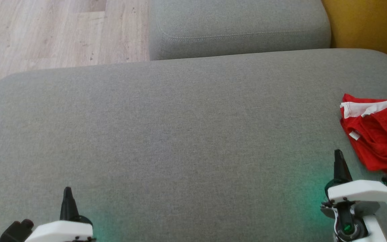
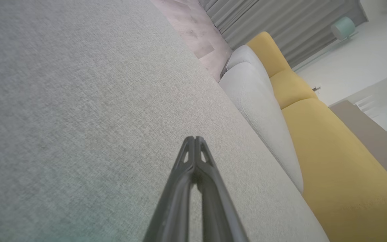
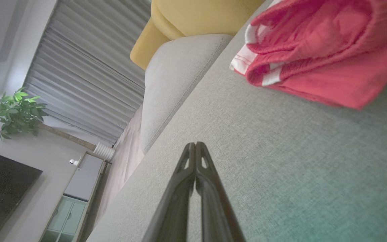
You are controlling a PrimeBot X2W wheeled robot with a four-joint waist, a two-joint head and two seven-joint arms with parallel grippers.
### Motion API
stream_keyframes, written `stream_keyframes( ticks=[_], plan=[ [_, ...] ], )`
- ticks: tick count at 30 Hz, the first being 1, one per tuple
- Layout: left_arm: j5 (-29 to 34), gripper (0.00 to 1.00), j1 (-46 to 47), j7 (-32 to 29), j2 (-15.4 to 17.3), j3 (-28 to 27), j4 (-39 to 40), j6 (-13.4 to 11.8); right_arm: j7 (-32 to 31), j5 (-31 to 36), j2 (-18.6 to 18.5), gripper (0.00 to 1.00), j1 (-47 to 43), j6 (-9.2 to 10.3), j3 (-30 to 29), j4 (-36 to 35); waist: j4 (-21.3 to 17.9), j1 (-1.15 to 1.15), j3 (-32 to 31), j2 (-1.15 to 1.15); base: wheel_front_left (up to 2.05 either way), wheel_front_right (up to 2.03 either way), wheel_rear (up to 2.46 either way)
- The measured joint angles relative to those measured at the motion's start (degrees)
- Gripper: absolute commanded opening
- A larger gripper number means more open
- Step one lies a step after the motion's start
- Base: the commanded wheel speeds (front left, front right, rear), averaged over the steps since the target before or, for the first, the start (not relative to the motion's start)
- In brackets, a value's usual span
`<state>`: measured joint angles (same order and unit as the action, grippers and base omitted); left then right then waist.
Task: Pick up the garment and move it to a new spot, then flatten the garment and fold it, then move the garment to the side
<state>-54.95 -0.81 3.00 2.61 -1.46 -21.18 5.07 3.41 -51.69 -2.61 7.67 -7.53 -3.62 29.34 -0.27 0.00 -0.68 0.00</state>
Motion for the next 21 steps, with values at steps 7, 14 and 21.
stream_keyframes(
  ticks=[7, 14, 21],
  plan=[
    [-4.5, 0.00, 0.8, -1.0, 0.0, -0.3, 0.8, 0.1, -1.3, -4.8, 0.0, 0.00, -0.3, 0.00, -0.4, -1.5, 0.0, 0.00, 0.1, 0.00, 0.00, 0.00, 0.00],
    [-9.6, 0.00, 0.9, -2.3, 0.0, -0.5, 1.3, 0.3, -2.7, -10.4, 0.0, 0.00, -0.3, 0.00, -0.8, -3.3, 0.1, 0.00, 0.2, 0.00, 0.00, 0.00, 0.00],
    [-14.1, 0.00, 1.9, -3.5, 0.0, -0.7, 2.0, 0.6, -3.7, -15.2, 0.0, 0.00, -0.4, 0.00, -1.4, -4.9, 0.1, 0.00, 0.3, 0.00, 0.00, 0.00, 0.00]
  ],
)
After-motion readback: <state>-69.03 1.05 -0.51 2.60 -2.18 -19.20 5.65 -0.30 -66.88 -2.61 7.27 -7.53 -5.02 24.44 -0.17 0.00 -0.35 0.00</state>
